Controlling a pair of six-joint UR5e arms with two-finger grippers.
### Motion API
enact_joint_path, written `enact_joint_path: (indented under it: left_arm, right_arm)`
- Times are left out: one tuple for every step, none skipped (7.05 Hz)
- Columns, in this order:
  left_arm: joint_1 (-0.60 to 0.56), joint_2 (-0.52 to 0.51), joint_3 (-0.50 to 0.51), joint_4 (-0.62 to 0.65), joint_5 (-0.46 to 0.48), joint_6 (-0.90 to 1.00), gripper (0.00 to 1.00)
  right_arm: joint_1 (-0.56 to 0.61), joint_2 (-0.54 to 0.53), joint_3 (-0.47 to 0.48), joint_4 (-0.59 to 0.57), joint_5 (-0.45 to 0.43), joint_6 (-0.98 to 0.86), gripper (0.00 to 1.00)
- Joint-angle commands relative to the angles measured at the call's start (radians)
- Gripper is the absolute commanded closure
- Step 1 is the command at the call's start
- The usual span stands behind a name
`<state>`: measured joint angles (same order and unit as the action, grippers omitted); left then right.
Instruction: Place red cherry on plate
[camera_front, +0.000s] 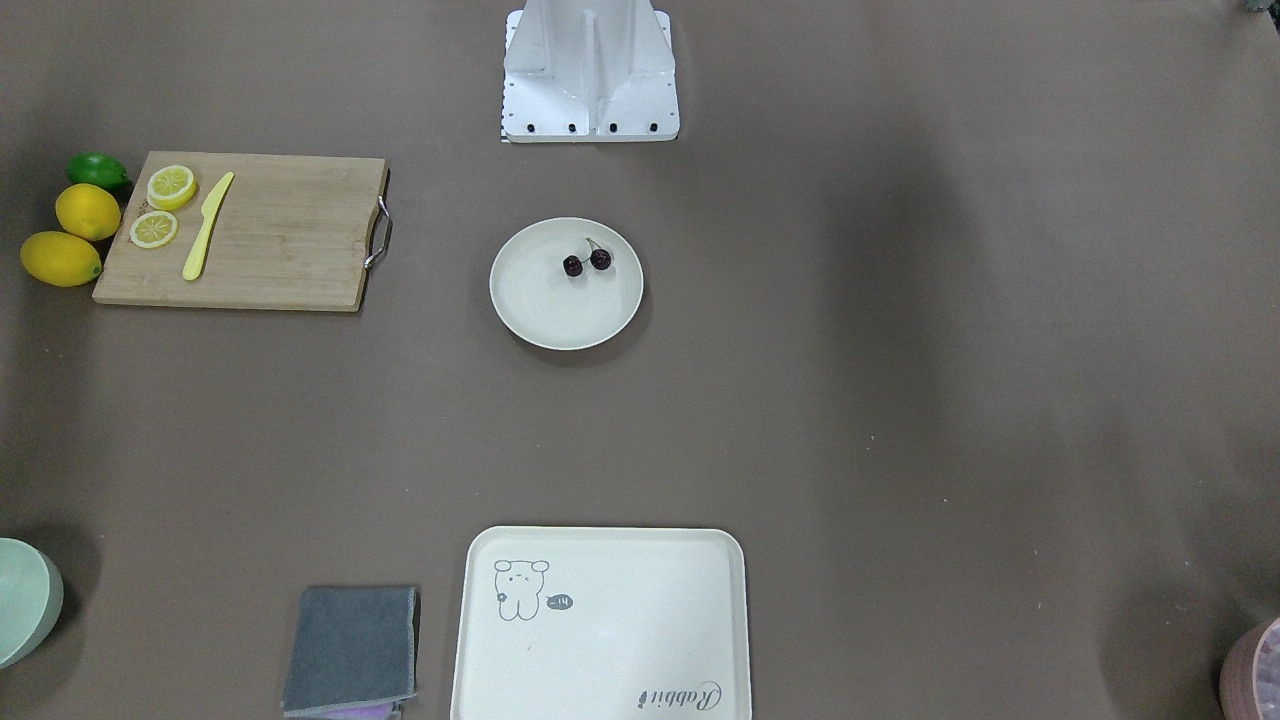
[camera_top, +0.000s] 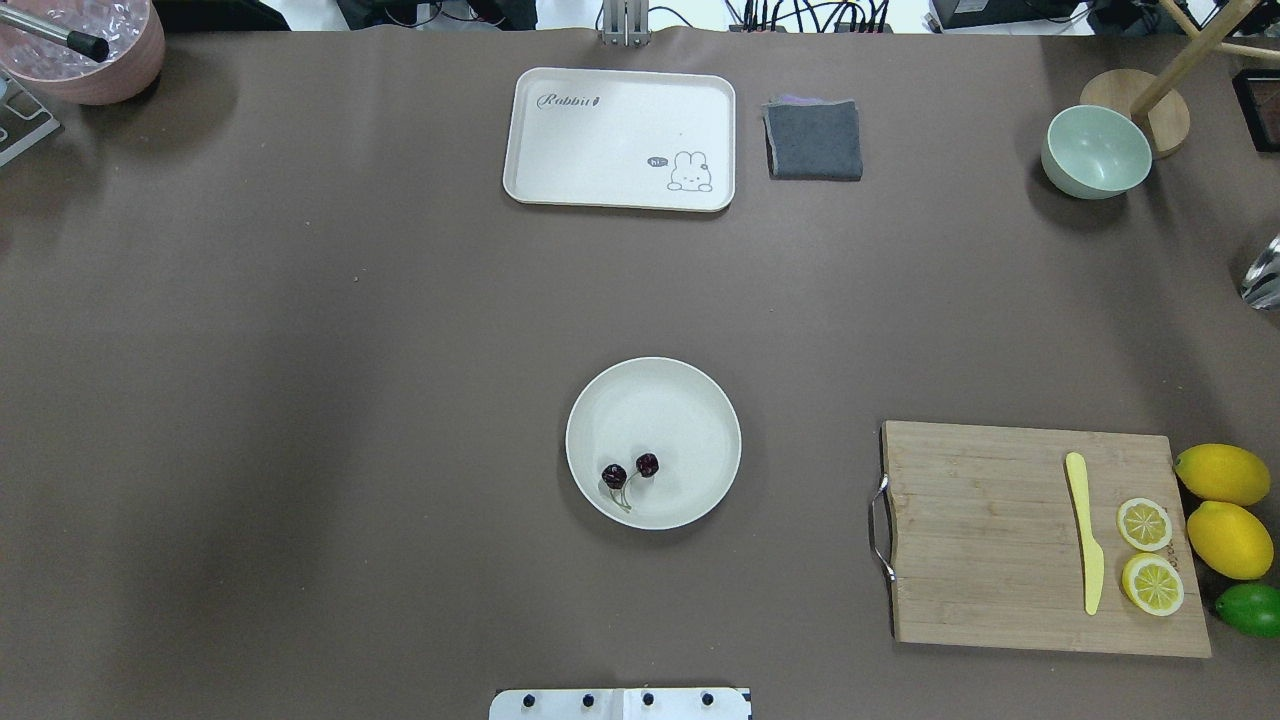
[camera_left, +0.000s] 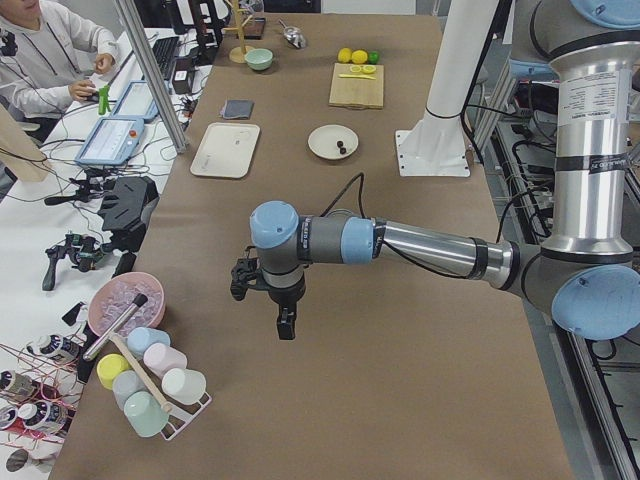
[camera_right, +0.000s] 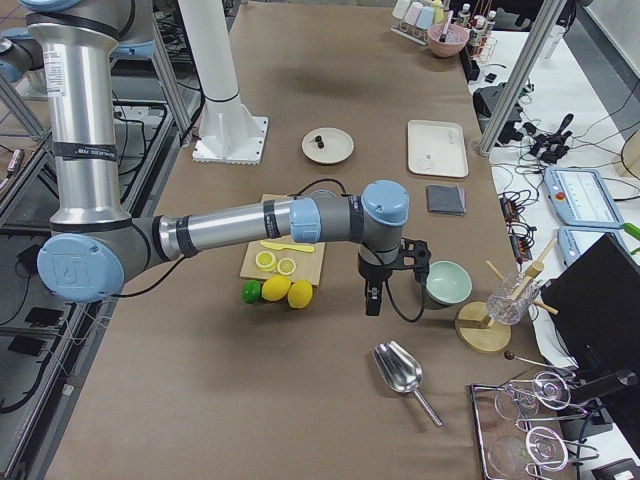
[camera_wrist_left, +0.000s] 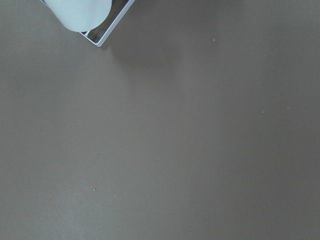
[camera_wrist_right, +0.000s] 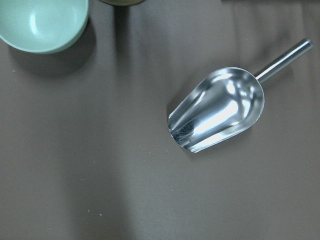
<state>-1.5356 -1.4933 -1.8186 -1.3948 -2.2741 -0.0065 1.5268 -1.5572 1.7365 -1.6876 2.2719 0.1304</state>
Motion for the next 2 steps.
enact_joint_path:
  left_arm:
    - [0.0, 0.03, -0.013, -0.003, -0.002, 0.003, 0.02]
    - [0.0, 0.031, -0.021, -0.003, -0.002, 0.003, 0.02]
  right_arm:
    - [0.018, -0.018, -0.063, 0.002, -0.002, -0.078, 0.0]
    - [0.019, -0.015, -0.071, 0.002, -0.008, -0.08, 0.0]
